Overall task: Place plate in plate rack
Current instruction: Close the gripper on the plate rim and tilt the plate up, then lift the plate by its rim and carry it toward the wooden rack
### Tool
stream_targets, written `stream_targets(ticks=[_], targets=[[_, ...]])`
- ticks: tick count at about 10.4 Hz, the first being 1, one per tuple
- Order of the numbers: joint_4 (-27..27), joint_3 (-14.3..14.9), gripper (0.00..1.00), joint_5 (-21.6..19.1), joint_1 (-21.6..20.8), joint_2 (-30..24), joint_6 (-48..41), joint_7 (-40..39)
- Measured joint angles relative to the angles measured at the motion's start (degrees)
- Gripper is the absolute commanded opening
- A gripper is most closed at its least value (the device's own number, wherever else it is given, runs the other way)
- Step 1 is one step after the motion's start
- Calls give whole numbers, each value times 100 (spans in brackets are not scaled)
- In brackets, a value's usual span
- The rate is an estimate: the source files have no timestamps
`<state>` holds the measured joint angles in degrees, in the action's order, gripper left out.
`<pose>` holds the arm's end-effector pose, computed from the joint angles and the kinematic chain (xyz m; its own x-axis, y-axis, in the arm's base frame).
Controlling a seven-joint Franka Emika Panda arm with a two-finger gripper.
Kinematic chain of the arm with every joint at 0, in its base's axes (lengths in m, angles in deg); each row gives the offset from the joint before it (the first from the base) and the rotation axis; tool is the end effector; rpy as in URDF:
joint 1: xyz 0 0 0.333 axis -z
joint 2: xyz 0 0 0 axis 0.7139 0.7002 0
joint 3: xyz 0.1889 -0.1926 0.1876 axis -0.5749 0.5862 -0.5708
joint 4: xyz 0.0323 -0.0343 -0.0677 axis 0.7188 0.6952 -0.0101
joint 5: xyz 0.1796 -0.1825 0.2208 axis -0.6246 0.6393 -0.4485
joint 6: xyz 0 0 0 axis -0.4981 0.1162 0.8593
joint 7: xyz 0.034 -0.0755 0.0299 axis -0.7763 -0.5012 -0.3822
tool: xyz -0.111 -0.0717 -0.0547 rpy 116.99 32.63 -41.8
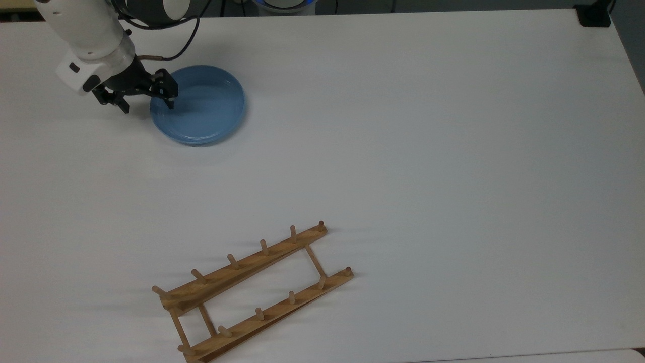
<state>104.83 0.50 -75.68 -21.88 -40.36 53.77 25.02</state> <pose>0.5023 -0.2293 0.3453 0.9935 0.1066 -0.0405 0.1042 -0.9929 -0.0565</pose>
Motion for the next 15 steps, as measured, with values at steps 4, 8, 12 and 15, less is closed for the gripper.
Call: stream_targets(ticks=[4,8,12,15], targets=[[0,-45,0,-5,-8,165,206,455],[-7,-95,0,-375,-19,174,314,548],[-158,-191,0,-457,-37,82,298,722],[-742,-194,0,-703,-48,-125,-481,776]])
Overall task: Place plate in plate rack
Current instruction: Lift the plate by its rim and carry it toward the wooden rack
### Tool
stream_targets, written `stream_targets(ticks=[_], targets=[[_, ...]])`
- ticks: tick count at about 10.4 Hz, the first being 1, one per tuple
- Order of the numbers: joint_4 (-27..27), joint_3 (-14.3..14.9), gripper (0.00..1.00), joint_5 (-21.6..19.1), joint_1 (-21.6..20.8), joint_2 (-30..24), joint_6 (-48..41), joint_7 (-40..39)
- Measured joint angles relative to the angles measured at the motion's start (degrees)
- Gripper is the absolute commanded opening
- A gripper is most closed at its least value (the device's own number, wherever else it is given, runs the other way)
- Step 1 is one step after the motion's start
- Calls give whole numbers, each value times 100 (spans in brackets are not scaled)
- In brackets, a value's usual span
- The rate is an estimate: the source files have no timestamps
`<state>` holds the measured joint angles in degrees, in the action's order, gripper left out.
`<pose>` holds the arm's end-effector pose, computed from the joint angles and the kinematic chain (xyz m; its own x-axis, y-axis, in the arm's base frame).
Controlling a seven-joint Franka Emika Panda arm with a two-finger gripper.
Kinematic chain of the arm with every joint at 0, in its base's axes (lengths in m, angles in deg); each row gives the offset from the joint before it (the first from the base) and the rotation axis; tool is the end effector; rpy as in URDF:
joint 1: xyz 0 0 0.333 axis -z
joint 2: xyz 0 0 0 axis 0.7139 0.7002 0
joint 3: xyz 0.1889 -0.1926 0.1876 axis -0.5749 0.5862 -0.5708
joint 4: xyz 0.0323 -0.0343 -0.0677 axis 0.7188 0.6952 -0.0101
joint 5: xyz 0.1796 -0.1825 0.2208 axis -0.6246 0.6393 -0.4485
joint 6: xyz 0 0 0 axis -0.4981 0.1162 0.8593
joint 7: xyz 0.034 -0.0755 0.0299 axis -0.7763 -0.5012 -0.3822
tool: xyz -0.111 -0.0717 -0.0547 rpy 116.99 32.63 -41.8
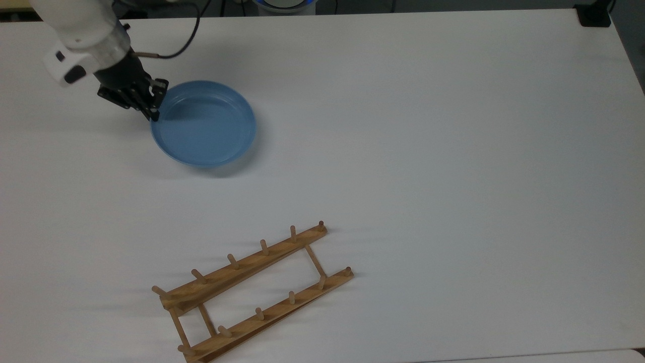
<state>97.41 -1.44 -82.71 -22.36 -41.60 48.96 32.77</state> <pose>0.5344 -0.2070 0.4035 0.9972 -0.0480 0.0572 -0.0401 -0.9904 -0.1326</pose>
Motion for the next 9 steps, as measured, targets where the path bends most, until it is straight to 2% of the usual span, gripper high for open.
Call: stream_targets(ticks=[3,5,6,9], targets=[[-762,0,0,-340,-8,-245,-494,140],[-1155,-10,0,-340,-147,-309,-398,511],[-1303,-12,0,-179,-295,-313,-118,783],[-1379,-21,0,1487,-886,-282,1232,2397]])
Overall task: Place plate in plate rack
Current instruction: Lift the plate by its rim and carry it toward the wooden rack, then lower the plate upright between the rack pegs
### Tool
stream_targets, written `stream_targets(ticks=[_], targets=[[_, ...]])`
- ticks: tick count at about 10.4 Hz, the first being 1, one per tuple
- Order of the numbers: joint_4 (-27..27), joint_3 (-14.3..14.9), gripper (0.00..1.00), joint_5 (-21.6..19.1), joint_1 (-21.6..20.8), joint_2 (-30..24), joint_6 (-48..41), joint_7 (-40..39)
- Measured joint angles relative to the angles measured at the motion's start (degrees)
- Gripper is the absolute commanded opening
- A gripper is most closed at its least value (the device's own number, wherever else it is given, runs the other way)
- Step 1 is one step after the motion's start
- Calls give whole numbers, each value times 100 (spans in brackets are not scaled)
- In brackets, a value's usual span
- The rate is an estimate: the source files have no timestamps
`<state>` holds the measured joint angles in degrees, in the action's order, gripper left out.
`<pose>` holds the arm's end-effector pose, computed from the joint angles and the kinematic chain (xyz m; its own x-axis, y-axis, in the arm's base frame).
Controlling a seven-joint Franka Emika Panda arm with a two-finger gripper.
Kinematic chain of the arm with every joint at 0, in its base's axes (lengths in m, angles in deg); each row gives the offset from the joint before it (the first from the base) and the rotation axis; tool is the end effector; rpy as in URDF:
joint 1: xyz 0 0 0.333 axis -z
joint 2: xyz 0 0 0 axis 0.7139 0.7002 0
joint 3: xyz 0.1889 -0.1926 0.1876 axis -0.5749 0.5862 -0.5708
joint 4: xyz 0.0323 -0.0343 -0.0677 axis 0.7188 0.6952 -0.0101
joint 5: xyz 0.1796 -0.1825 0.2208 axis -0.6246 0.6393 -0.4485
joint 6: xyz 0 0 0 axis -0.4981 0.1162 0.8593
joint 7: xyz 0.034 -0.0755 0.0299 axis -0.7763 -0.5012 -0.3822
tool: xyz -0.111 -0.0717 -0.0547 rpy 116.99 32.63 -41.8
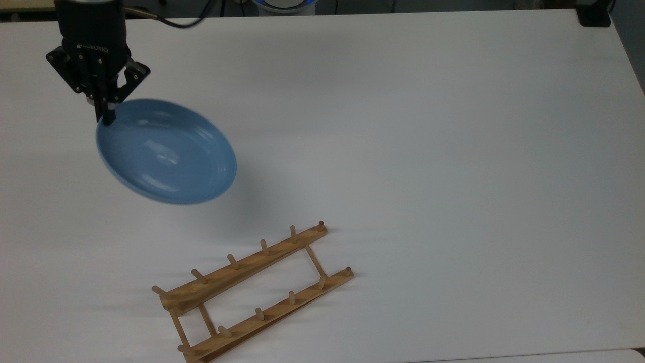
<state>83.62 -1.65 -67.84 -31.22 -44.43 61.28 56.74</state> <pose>0.6086 -0.1505 0.5679 0.8657 -0.1323 0.4828 -0.2023 -0.9746 0.0958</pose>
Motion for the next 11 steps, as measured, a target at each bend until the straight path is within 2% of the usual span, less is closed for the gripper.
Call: stream_targets(ticks=[3,7,8,11], targets=[[-26,-1,0,1606,-316,175,1219,1590],[-657,-2,0,4713,-582,701,1458,4407],[-844,-1,0,5311,-625,886,1458,5032],[-1262,1,0,6245,-801,1395,1458,6080]])
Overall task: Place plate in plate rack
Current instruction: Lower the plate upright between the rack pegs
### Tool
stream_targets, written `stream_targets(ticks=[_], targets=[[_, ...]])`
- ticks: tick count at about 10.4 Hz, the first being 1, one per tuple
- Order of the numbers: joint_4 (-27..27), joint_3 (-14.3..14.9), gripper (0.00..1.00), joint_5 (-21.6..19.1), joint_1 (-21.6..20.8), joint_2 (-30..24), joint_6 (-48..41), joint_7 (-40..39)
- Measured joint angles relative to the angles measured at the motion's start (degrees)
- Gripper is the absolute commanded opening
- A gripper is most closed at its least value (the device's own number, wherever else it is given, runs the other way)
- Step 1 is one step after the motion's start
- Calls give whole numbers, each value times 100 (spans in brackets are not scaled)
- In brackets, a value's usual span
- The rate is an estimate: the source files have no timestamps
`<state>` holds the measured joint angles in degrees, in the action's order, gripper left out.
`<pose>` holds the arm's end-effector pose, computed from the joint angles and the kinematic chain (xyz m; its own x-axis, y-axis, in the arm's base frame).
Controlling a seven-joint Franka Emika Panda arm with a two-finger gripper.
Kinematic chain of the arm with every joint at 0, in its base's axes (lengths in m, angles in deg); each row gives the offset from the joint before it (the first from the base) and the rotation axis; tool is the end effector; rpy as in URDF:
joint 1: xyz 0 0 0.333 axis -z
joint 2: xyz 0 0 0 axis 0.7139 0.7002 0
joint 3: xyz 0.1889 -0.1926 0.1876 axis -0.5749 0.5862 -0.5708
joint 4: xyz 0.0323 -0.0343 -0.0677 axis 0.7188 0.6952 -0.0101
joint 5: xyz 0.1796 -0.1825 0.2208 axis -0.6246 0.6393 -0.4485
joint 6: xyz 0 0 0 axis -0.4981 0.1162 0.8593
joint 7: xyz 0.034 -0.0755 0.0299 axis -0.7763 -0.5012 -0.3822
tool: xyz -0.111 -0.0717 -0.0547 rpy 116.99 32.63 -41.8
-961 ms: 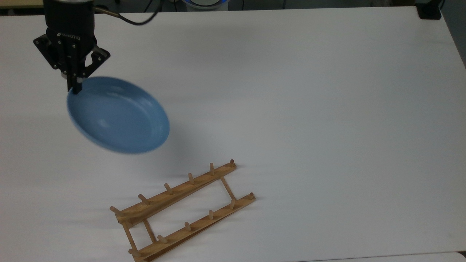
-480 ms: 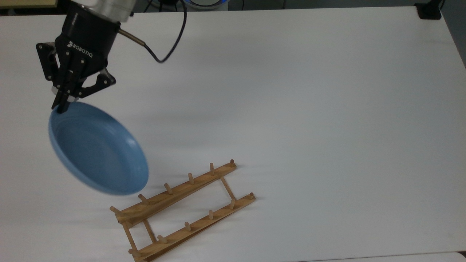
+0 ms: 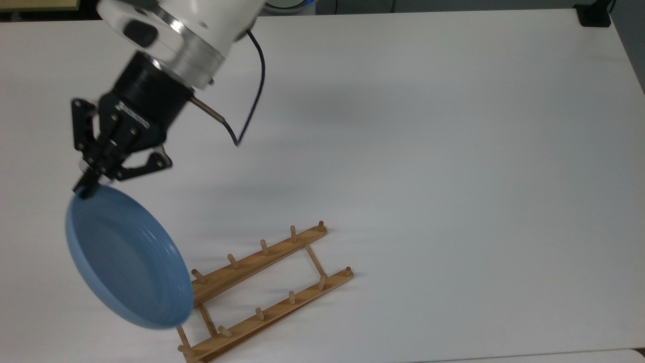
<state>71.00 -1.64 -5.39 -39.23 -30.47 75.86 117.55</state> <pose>0.7089 -0.0753 0.5559 0.5004 0.0032 0.8658 -0.5030 -0.8129 0.2937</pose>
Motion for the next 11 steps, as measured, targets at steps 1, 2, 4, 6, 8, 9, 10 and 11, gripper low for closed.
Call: stream_targets(ticks=[1,2,4,6,8,9,10,11], targets=[[-101,0,0,337,-65,137,0,277],[-186,1,0,685,-112,249,0,576],[-276,-1,0,1334,-164,407,0,1109],[-284,-3,0,1882,-225,524,0,1514],[-285,-2,0,2264,-250,656,0,1739],[-285,-2,0,2368,-251,727,0,1778],[-285,-2,0,2428,-252,791,0,1782],[-284,-2,1,2519,-252,855,0,1783]])
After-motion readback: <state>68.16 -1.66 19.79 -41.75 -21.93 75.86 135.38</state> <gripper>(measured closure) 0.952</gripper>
